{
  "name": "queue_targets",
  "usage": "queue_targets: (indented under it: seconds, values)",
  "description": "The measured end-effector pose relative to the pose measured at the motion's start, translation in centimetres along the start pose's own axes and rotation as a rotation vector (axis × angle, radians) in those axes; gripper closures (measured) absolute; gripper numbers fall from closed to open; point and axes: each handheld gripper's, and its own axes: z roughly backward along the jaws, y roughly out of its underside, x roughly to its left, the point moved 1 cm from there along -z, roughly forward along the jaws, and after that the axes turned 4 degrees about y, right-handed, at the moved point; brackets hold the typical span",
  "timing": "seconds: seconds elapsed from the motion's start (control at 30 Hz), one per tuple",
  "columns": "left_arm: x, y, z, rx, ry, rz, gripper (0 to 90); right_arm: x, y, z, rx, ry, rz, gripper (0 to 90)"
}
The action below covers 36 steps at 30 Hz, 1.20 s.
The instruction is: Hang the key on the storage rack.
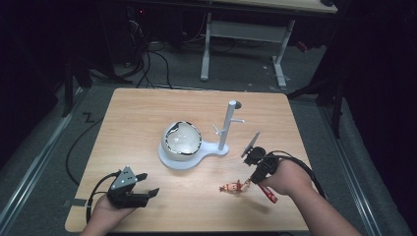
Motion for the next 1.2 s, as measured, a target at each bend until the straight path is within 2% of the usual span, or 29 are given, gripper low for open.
queue_targets:
  seconds: [0.07, 0.1, 0.17, 0.23, 0.53, 0.7, 0.87, 0.97, 1.0, 1.17, 1.2]
  values:
    - [0.0, 0.0, 0.0, -0.003, 0.001, 0.000, 29.4, 0.0, 0.0, 0.9, -0.011, 0.011, 0.001, 74.7]
    - [0.1, 0.0, -0.1, -0.001, 0.003, 0.000, 29.5, 0.0, 0.0, 1.9, -0.012, 0.006, -0.037, 74.8]
    - [0.1, 0.0, -0.1, 0.001, 0.003, 0.001, 29.5, -0.2, 0.0, 2.2, -0.027, 0.006, -0.026, 74.7]
    - [0.1, 0.0, -0.1, 0.002, 0.003, 0.001, 29.5, -0.7, -0.2, 3.5, -0.045, 0.024, -0.023, 74.7]
    - [0.1, 0.0, 0.0, -0.003, 0.000, 0.006, 29.5, -1.2, -0.7, 6.1, -0.086, 0.061, -0.027, 74.7]
    - [0.1, 0.0, -0.1, -0.001, 0.002, 0.003, 29.5, -1.9, -0.8, 7.5, -0.099, 0.078, -0.063, 74.7]
    - [0.1, 0.0, 0.0, 0.000, 0.004, 0.004, 29.5, -2.4, -1.0, 8.9, -0.124, 0.083, -0.069, 74.7]
    - [0.1, 0.0, 0.0, 0.002, 0.004, 0.007, 29.5, -2.5, -1.3, 9.6, -0.140, 0.091, -0.071, 74.7]
    - [0.1, 0.0, 0.0, 0.003, 0.004, 0.007, 29.5, -2.4, -1.4, 10.0, -0.138, 0.093, -0.086, 74.7]
    - [0.1, 0.0, 0.0, 0.002, 0.005, 0.006, 29.5, -2.7, -2.3, 11.2, -0.166, 0.110, -0.070, 74.7]
    - [0.1, 0.0, 0.0, 0.001, 0.005, 0.005, 29.5, -2.7, -2.5, 11.5, -0.165, 0.110, -0.083, 74.7]
